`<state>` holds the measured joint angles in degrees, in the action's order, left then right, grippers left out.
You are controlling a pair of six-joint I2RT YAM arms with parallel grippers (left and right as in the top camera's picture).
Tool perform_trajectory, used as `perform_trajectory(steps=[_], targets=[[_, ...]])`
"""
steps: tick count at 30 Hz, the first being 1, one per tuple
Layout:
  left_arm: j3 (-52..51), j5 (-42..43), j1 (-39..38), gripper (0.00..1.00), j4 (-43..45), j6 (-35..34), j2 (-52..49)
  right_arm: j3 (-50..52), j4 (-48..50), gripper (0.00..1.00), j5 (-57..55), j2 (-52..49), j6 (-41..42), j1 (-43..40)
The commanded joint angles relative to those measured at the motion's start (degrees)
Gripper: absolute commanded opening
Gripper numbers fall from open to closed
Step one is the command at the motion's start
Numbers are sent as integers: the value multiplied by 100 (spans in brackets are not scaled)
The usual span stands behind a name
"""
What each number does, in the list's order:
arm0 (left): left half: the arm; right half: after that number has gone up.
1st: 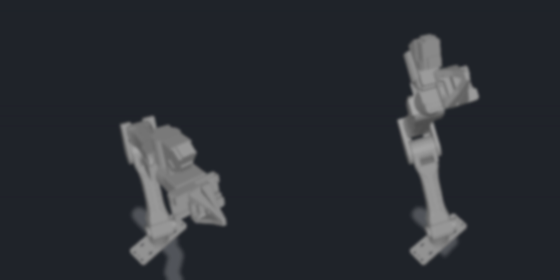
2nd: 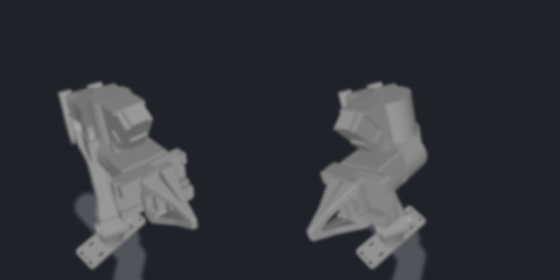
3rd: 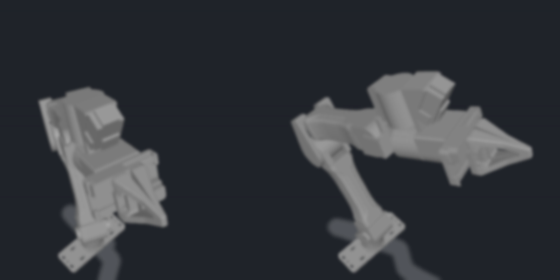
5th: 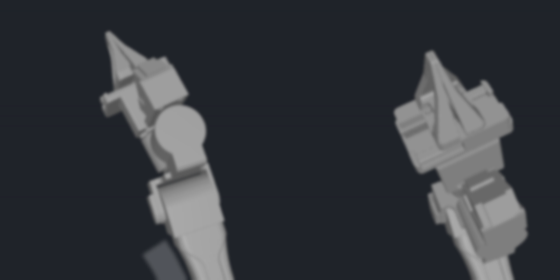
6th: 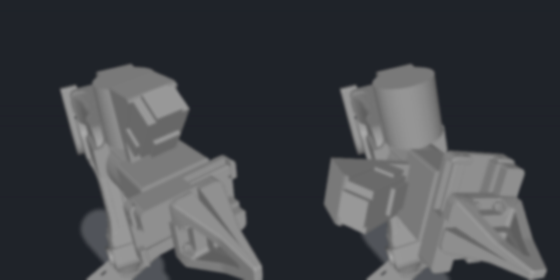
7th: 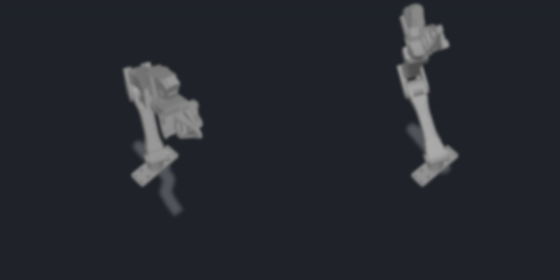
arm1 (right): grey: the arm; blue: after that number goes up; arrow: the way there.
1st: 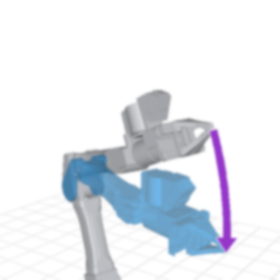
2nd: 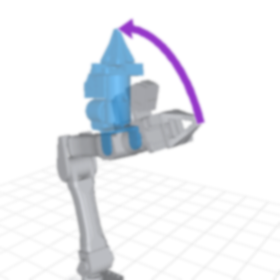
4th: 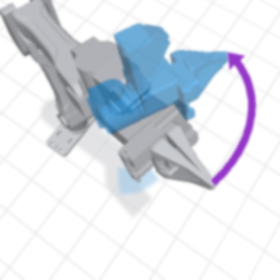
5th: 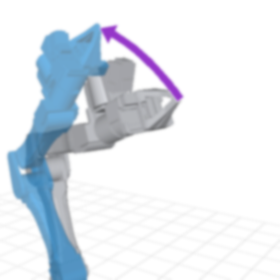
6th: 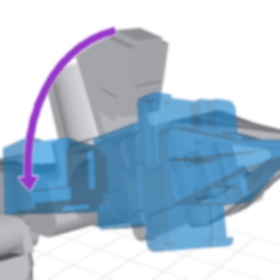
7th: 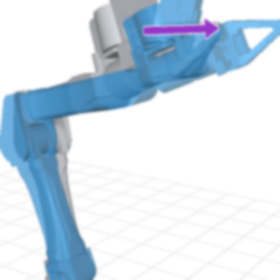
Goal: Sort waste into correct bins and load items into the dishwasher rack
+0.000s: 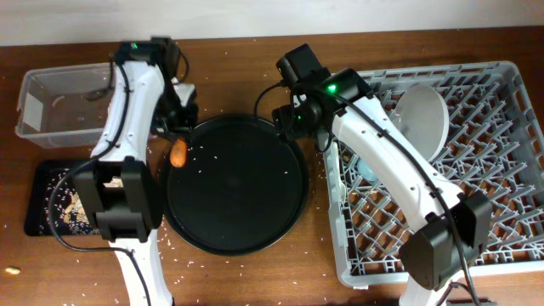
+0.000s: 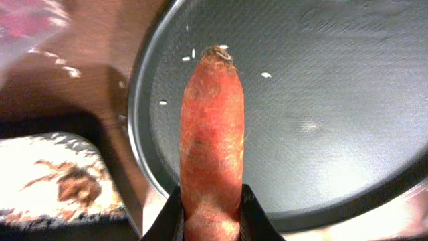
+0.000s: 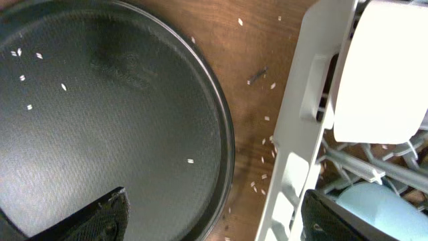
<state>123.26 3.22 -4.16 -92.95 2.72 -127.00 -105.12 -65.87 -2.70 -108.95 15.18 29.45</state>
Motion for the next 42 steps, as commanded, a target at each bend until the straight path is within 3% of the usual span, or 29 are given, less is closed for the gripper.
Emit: perform_trajectory(steps=[1,7,12,15,19,21,25,26,31,33,36,39,42], targets=[[1073,61,11,1,-378,-212,201,-92,7,81,-74,-44,4,7],[1209,-118,306,1,-378,-564,1539,-92,-116,82,-74,-44,7,7],[1165,-1427,909,1,-376,-1836,2846,-92,-131,82,-74,-44,7,7],[1021,-1626,1252,1,-376,-2282,3053,-92,-131,82,-76,-44,4,7],[83,-2385,1904,1,-332,-3674,3075,-92,-136,82,-76,-44,4,7],[-514,-2371,2184,1,-175,-4330,3075,-92,-131,82,-79,-44,4,4],[-2269,-2256,2658,1,734,-5722,3075,-92,-140,82,-76,-44,4,7],[-3060,-2094,2782,1,1388,-5910,3075,-92,-144,82,-76,-44,4,7],[-5121,-1513,3018,1,3729,-5917,3075,-92,-164,82,-76,-44,4,7],[-5674,-1486,3062,1,4291,-6207,3075,-92,-170,82,-76,-44,4,7],[-6190,-1484,3086,15,4784,-6376,3073,-92,-214,82,-76,-44,4,7],[-6260,-1499,3086,22,4861,-6376,3073,-92,-227,83,-76,-44,4,7],[-6260,-1499,3086,39,4931,-6376,3073,-92,-247,83,-76,-44,7,7]])
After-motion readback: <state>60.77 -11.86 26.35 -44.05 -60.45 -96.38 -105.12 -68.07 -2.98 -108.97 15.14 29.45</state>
